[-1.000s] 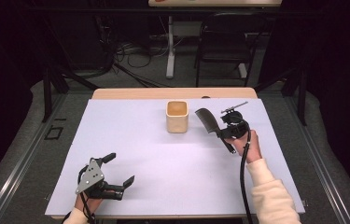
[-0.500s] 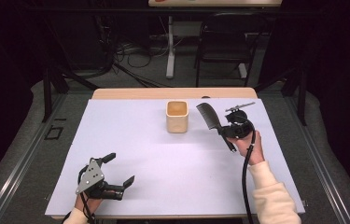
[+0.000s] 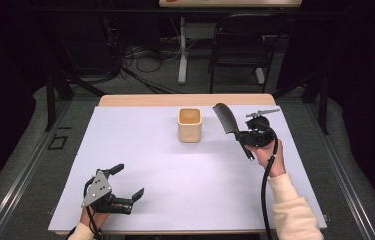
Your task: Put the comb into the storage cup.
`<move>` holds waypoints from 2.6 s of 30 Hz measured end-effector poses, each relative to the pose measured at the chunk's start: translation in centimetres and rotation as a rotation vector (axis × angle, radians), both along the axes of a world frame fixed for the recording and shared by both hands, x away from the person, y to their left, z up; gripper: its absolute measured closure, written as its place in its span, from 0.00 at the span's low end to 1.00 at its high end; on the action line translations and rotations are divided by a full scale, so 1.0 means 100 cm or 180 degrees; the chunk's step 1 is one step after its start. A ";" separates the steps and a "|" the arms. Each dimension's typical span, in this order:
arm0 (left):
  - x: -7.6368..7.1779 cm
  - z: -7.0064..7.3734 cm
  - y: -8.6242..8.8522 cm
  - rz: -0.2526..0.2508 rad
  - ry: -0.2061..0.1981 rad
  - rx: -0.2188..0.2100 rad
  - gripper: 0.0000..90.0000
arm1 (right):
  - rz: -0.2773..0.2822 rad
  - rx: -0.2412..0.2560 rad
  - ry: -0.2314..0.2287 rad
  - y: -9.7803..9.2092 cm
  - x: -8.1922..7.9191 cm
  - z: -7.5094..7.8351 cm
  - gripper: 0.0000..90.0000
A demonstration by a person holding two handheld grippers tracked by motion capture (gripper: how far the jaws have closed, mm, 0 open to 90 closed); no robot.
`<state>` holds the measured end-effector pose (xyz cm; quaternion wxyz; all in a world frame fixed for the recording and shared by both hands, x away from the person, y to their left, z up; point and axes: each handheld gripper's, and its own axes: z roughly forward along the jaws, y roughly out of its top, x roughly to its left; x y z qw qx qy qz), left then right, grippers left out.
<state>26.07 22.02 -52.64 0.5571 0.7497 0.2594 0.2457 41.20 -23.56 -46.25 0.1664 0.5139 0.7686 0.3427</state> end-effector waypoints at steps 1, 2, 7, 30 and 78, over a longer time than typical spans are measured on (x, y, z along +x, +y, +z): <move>0.000 0.000 0.000 0.0000 -0.0004 0.0006 0.00 | 0.0000 0.0008 -0.0019 0.000 0.000 0.000 0.80; 0.000 0.000 0.000 -0.0001 -0.0004 0.0009 0.00 | 0.0002 0.0014 -0.0026 0.000 0.000 0.001 0.80; 0.000 0.000 0.000 0.0000 -0.0004 0.0010 0.00 | 0.0034 0.0058 -0.0089 -0.001 -0.001 0.002 0.80; 0.000 0.000 0.000 0.0003 -0.0007 0.0010 0.00 | 0.0027 0.0160 -0.0451 0.005 0.004 0.020 0.80; 0.001 -0.001 -0.001 0.0000 0.0006 0.0008 0.00 | 0.0161 0.0039 -0.0962 0.045 0.023 0.019 0.80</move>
